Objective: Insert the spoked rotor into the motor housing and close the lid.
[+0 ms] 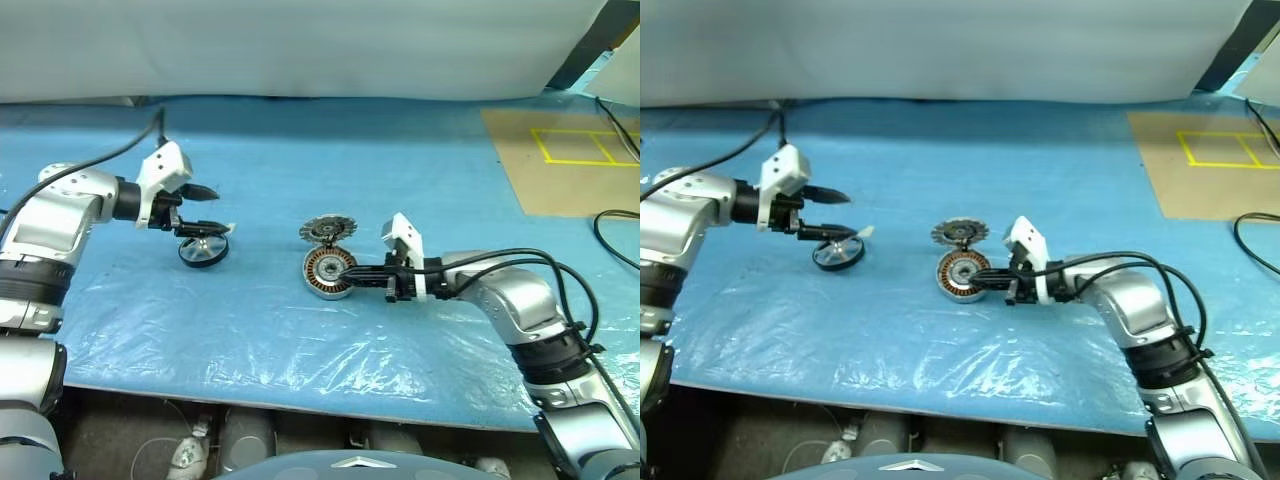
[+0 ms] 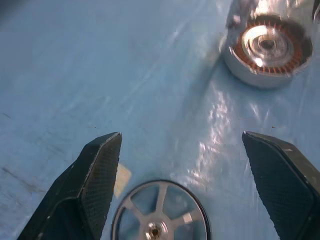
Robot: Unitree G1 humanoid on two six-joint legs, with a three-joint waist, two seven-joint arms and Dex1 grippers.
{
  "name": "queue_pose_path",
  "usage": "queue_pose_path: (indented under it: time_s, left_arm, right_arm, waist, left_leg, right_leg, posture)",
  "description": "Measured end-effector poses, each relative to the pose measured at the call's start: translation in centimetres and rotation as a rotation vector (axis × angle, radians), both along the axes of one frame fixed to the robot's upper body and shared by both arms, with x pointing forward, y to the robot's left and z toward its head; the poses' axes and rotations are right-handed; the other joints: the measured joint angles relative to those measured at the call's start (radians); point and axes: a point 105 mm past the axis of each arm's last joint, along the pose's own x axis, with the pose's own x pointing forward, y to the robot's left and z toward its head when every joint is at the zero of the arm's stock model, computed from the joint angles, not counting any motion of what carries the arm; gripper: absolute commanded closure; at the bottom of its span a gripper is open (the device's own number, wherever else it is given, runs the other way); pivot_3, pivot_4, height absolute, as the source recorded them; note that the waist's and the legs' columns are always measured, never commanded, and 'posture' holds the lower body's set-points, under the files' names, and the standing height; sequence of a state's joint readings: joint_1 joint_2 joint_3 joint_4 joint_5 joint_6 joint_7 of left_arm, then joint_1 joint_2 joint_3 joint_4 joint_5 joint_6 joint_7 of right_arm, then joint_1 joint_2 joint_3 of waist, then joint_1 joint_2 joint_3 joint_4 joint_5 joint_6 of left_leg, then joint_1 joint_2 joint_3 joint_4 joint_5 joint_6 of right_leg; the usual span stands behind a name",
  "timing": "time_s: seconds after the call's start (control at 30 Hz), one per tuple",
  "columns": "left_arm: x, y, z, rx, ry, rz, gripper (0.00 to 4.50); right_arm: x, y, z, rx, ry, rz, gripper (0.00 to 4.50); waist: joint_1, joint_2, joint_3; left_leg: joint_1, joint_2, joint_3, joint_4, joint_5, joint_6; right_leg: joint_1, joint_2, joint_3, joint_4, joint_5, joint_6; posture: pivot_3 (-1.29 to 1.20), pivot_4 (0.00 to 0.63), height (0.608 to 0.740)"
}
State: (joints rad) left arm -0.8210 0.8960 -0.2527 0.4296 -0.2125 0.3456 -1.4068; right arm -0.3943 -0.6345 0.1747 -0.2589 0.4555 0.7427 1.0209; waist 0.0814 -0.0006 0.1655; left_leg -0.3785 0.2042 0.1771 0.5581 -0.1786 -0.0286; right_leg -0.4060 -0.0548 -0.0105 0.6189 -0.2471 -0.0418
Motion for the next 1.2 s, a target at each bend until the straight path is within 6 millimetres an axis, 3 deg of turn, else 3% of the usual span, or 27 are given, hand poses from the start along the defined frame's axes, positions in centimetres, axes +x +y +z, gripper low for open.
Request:
queue_pose_path:
  time_s: [0.2, 0.43, 0.63, 1.03, 1.13, 1.2]
  left_arm:
    - [0.8, 0.9, -2.7, 0.183, 0.054, -0.057, 0.46]
    - [2.0, 2.1, -2.7, 0.289, 0.029, -0.030, 0.46]
    - [2.1, 3.0, -4.1, 0.326, 0.074, 0.000, 0.46]
    - [2.3, 2.6, -5.5, 0.321, 0.067, -0.002, 0.46]
    - [2.2, 2.7, -5.8, 0.326, 0.069, -0.008, 1.07]
    - [1.9, 2.7, -6.4, 0.324, 0.084, -0.017, 1.73]
  right_arm:
    - [-0.3, -0.3, 2.2, 0.011, -0.122, 0.000, 4.47]
    - [-0.1, -0.7, 1.2, -0.001, -0.093, -0.078, 4.47]
    - [0.1, -1.0, 0.9, -0.011, -0.080, -0.107, 4.47]
    - [0.3, -1.3, 0.7, -0.030, -0.084, -0.133, 4.47]
    - [0.4, -1.3, 0.7, -0.034, -0.084, -0.135, 4.50]
    - [0.5, -1.3, 0.6, -0.038, -0.084, -0.138, 4.50]
  waist:
    - [0.000, 0.000, 0.000]
    - [0.013, -0.001, 0.000]
    - [0.015, -0.001, 0.001]
    - [0.018, -0.001, 0.001]
    - [0.018, -0.001, 0.001]
    - [0.018, -0.001, 0.001]
  left_leg:
    - [-0.002, 0.000, -0.002, 0.002, 0.000, -0.001]
    - [-0.003, 0.000, -0.002, 0.003, 0.000, -0.001]
    - [-0.004, 0.000, -0.003, 0.004, 0.000, -0.001]
    - [-0.003, 0.000, -0.003, 0.006, 0.000, 0.000]
    - [-0.003, 0.000, -0.003, 0.006, 0.000, 0.000]
    - [-0.003, 0.000, -0.003, 0.006, 0.000, 0.000]
  right_leg:
    - [0.000, 0.000, -0.002, 0.001, 0.000, 0.000]
    - [0.000, -0.001, -0.004, 0.002, 0.000, 0.000]
    - [0.000, -0.001, -0.005, 0.003, 0.000, 0.000]
    - [0.002, -0.003, -0.006, 0.004, 0.000, 0.000]
    - [0.003, -0.003, -0.006, 0.004, 0.000, -0.001]
    - [0.003, -0.003, -0.007, 0.004, 0.000, 0.000]
  posture:
    - [0.00, 0.150, 0.740]
    - [0.00, 0.150, 0.740]
    - [0.00, 0.150, 0.740]
    - [0.00, 0.150, 0.740]
    - [0.00, 0.150, 0.740]
    - [0.00, 0.150, 0.740]
